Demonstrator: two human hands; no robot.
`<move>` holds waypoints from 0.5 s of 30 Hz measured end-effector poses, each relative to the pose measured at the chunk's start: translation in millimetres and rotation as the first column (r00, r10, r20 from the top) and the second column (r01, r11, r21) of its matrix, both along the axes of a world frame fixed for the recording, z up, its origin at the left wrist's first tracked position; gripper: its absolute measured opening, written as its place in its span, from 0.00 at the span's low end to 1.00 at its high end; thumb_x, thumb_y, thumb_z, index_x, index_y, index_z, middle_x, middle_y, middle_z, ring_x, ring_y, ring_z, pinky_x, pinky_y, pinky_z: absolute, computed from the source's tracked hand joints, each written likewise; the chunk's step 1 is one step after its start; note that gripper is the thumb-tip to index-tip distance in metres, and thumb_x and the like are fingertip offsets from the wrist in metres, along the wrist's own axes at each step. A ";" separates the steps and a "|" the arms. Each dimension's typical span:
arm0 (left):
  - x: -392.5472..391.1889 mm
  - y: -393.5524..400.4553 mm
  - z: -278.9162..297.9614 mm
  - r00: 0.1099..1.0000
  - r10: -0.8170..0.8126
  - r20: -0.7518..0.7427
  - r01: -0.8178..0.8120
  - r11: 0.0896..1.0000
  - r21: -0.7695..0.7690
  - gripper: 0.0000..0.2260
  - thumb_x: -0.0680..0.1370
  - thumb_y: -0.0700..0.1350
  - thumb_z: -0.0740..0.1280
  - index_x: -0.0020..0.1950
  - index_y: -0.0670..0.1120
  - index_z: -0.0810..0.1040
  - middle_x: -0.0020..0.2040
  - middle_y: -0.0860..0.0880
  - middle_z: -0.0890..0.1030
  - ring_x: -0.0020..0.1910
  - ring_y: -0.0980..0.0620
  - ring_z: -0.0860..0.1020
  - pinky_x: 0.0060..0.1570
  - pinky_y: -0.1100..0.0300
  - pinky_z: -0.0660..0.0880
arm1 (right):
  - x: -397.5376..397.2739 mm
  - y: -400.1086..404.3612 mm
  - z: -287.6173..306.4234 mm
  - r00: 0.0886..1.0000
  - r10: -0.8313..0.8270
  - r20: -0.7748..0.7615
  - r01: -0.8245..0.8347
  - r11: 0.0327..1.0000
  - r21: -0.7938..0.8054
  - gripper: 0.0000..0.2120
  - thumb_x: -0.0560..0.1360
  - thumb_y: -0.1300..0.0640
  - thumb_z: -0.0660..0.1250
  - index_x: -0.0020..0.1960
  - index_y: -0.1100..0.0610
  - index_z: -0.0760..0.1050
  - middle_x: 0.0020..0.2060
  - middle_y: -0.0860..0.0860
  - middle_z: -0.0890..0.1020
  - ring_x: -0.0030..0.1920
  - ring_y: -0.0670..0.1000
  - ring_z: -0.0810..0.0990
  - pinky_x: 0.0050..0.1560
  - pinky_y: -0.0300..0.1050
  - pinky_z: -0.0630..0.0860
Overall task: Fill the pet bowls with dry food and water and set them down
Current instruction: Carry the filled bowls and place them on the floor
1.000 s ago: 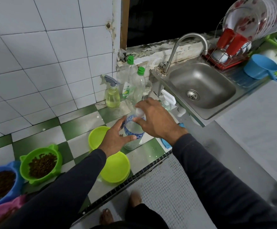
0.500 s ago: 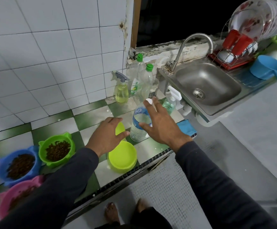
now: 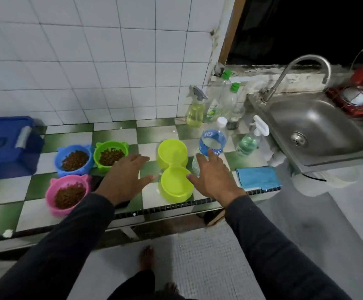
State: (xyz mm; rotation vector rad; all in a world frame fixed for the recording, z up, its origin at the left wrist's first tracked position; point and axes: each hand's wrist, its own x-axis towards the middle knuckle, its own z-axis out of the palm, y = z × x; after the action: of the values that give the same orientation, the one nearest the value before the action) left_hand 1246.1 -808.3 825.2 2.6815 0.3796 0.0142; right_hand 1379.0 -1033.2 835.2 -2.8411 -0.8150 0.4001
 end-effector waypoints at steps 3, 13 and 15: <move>-34.4 -2.1 2.3 0.997 0.076 -0.007 -0.075 0.997 0.015 0.28 0.79 0.62 0.68 0.75 0.49 0.72 0.72 0.46 0.74 0.69 0.46 0.73 0.70 0.48 0.72 | -21.3 6.8 -6.0 0.996 0.090 -0.022 -0.091 0.996 -0.012 0.36 0.77 0.38 0.66 0.77 0.53 0.60 0.78 0.62 0.57 0.76 0.64 0.60 0.72 0.62 0.64; -123.3 22.6 -5.1 0.947 0.317 -0.052 -0.316 0.948 0.029 0.28 0.78 0.62 0.70 0.75 0.52 0.72 0.71 0.48 0.76 0.69 0.48 0.74 0.69 0.47 0.72 | -79.3 64.5 -13.5 0.951 0.288 -0.108 -0.294 0.955 -0.037 0.37 0.78 0.40 0.66 0.79 0.53 0.57 0.80 0.61 0.53 0.79 0.64 0.55 0.76 0.62 0.60; -137.0 32.0 -8.5 0.937 0.344 -0.060 -0.344 0.939 0.000 0.28 0.78 0.61 0.70 0.75 0.52 0.72 0.72 0.48 0.75 0.70 0.48 0.73 0.69 0.45 0.72 | -90.0 79.6 -14.4 0.940 0.321 -0.116 -0.326 0.945 -0.022 0.35 0.77 0.41 0.67 0.78 0.54 0.58 0.80 0.62 0.55 0.78 0.63 0.57 0.75 0.61 0.60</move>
State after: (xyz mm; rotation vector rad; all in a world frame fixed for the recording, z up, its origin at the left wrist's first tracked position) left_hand 1109.1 -776.3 816.7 2.5743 0.8614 0.0366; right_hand 1289.0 -953.7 820.8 -2.6898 -1.2684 0.6177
